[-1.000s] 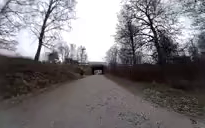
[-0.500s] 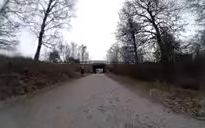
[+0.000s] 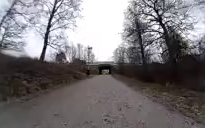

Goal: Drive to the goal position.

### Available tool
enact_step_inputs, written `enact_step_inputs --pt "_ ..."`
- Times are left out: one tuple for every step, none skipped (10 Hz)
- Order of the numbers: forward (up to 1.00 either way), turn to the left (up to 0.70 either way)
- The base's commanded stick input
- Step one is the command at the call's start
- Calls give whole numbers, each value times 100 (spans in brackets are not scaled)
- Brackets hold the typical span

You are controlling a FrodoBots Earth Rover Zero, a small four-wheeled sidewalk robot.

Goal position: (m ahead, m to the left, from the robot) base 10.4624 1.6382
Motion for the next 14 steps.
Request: enact_step_inputs --pt "70 0" --pt "70 0" --pt "70 0" --pt "70 0" --pt "70 0" --pt "70 0" --pt "70 0" --pt "70 1" --pt "70 4" --pt "70 9" --pt "70 16" --pt "70 19" --pt "70 17" --pt "70 13"
